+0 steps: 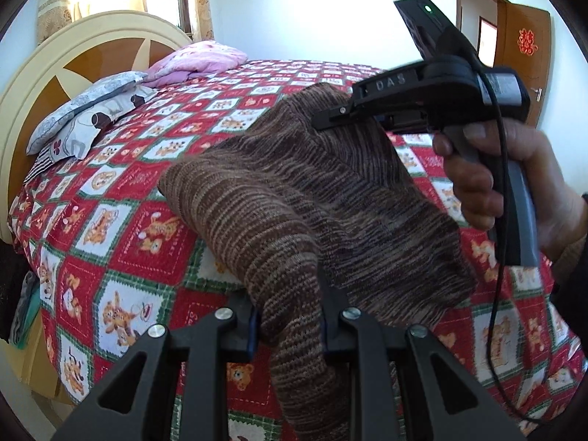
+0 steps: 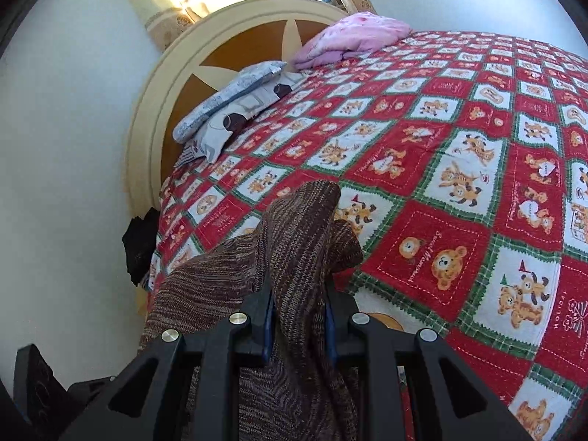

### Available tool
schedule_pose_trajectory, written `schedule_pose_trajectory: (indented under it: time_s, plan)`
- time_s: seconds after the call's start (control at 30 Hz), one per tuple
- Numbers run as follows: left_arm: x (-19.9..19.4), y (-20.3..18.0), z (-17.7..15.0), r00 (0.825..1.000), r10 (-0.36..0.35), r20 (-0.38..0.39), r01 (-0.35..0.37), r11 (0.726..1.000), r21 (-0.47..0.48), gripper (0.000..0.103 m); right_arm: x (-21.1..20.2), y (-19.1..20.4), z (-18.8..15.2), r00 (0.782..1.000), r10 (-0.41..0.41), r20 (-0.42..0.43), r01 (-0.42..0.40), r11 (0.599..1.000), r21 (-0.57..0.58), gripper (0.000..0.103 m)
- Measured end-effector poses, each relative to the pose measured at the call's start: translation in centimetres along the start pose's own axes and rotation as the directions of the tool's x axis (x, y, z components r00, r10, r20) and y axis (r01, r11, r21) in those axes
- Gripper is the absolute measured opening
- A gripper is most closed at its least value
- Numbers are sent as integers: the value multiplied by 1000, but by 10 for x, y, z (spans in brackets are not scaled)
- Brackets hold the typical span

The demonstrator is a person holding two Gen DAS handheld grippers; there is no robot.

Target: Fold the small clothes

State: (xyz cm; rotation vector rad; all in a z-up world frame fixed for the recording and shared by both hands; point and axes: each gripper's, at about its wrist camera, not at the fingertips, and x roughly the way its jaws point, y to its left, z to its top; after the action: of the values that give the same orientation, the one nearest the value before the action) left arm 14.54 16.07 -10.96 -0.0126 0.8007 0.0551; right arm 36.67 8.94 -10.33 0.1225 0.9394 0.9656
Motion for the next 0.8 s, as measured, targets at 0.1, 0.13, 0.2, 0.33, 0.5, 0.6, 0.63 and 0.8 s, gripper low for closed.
schedule_pose_trajectory:
  time_s: [0.1,0.13,0.2,0.33,0.5,0.6,0.63,0.8]
  plan:
    - [6,2,-8,1000,5,-14,-5,1000,-4,25,10,-7,-2,999,-28,-18,29,1000,6,22]
    - [9,3,-12,1000,6,-20,-6,1000,-7,25,14,-10,-4,999,-36,-24,36,999,13,22]
    - [15,6,-19,999,10,-30,-11,1000,-12,26,18,-15,-6,999,-45,-29,45,999,23,22]
    - [14,6,-26,1000,14,-2,-14,1000,-10,29,22,-22,-12,998,-54,-33,55,998,41,22]
    - [12,4,-29,1000,27,2,-27,999,-19,37,28,-25,-12,996,-77,-46,80,995,67,24]
    - [9,4,-29,999,36,-9,-36,999,-14,47,26,-25,-13,995,-90,-42,93,993,70,26]
    - [7,4,-30,999,36,-12,-36,999,-18,49,25,-25,-14,994,-99,-40,102,993,67,28]
    - [-23,11,-24,996,64,55,-63,998,-21,69,-8,-18,-19,979,-198,43,197,980,9,30]
